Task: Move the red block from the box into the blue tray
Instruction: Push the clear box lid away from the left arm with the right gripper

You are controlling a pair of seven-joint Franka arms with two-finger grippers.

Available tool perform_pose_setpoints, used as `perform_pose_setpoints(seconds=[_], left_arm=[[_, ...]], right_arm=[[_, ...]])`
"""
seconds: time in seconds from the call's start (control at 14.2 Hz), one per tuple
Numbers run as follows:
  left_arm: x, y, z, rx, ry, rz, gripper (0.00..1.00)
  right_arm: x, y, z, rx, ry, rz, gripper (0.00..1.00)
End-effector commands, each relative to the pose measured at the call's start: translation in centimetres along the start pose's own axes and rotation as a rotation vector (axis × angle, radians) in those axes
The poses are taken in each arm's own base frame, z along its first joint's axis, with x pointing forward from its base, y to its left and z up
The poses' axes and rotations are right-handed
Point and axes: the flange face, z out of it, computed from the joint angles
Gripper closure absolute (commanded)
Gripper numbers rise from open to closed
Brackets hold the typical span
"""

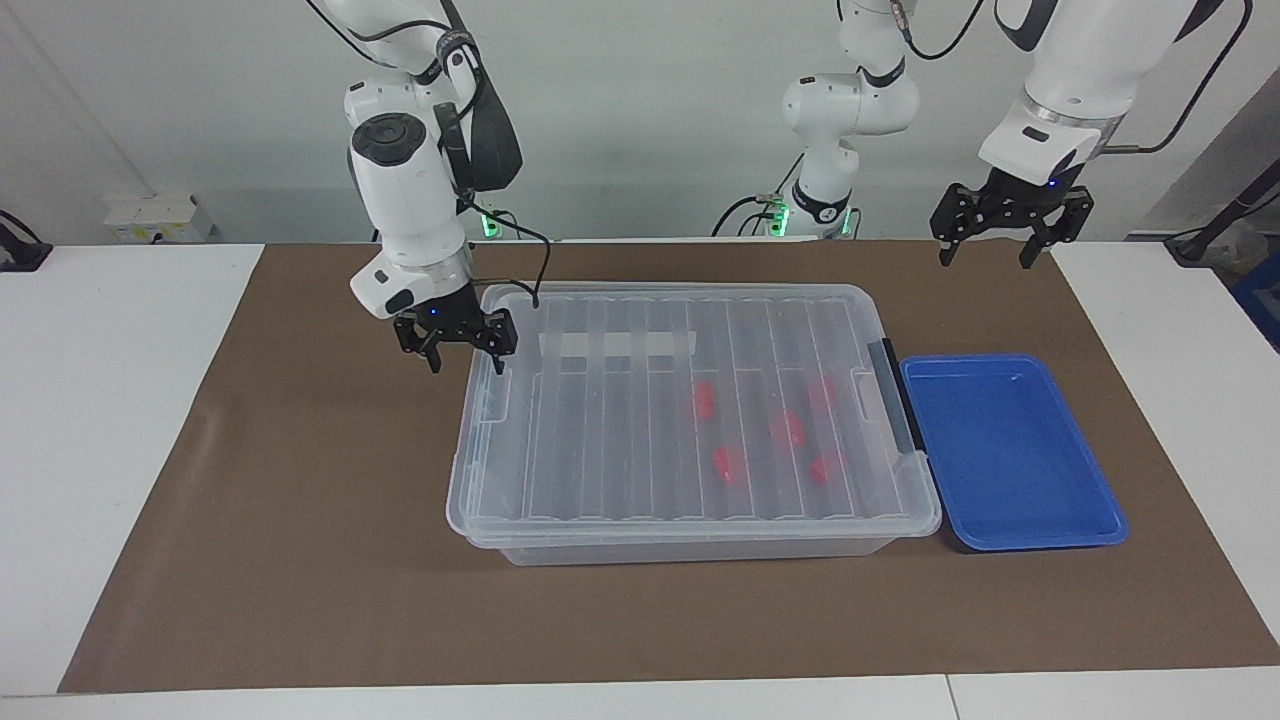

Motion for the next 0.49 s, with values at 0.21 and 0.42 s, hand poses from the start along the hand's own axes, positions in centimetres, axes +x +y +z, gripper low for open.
perform_pose_setpoints(seconds=[0.21,0.42], left_arm=[[-0.9,-0.1,-0.1,-0.011,0.006,0.001,0.0],[-1.0,-0.1,-0.2,-0.011,0.006,0.001,0.0]], right_arm=[[-2.3,1.7,-0.1,-0.062,-0.034,-0.018,0.07],[-3.1,2.7,0.1,-0.089,-0.036,-0.027,0.07]])
